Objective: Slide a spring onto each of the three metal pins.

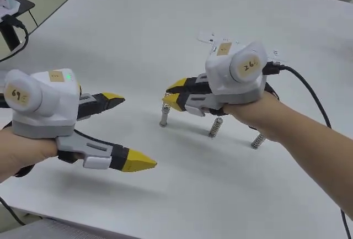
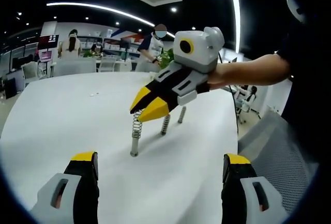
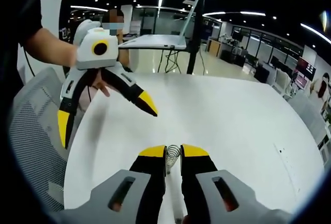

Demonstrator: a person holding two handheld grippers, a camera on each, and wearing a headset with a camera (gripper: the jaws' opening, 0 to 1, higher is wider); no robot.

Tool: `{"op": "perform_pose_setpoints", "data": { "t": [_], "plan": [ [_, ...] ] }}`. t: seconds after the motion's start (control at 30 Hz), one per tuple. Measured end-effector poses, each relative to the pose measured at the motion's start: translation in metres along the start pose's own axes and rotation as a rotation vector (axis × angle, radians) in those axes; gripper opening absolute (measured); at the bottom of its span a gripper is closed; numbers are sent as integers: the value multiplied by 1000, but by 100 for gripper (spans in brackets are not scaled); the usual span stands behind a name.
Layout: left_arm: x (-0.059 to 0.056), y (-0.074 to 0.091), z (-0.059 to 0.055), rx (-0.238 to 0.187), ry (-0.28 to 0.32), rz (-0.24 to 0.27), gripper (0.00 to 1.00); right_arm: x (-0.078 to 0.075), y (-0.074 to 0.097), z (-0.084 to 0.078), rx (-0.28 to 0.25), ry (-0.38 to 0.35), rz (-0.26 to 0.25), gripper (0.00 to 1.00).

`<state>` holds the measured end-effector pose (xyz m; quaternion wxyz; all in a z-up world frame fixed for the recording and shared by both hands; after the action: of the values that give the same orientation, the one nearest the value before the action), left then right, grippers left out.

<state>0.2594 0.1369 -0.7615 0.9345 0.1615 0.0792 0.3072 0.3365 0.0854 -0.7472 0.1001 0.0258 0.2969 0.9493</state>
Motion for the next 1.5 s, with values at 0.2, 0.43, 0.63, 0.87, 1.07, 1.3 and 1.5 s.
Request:
{"op": "perform_pose_setpoints", "data": {
  "t": [0.2, 0.43, 0.63, 0.87, 1.07, 1.3, 1.5],
  "plan": [
    [-1, 0, -1, -1, 2, 0, 98, 1, -10, -11, 32, -7, 4, 8],
    [-1, 0, -1, 0, 3, 3, 98, 4, -20, -24, 66, -16, 9, 8],
    [0, 0, -3, 2, 7, 5, 98, 4, -26, -30, 88, -15, 6, 8],
    [-1, -1, -3, 1, 12, 2, 98, 4, -28, -34, 80, -29, -8, 8],
    [-1, -3, -2, 0, 13, 1, 98, 5, -28, -32, 73, -53, 2, 8],
    [-3, -4, 0, -6, 15, 1, 98, 5, -24, -27, 56, -78, 1, 13],
    [-3, -4, 3, -10, 12, 3, 98, 1, -10, -18, 19, -79, -26, 21]
  ]
}}
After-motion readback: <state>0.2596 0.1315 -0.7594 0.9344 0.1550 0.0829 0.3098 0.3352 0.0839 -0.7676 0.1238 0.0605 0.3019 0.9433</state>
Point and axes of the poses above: the centre of the closed fingertips' face, and the gripper's own axes: y roughly backward along the fingers, x roughly to its left, z roughly out of its top, the point moved 3 cm from there along y, roughly backward along the fingers, and after that the axes turned 9 degrees about -y, right-handed, at the moved point
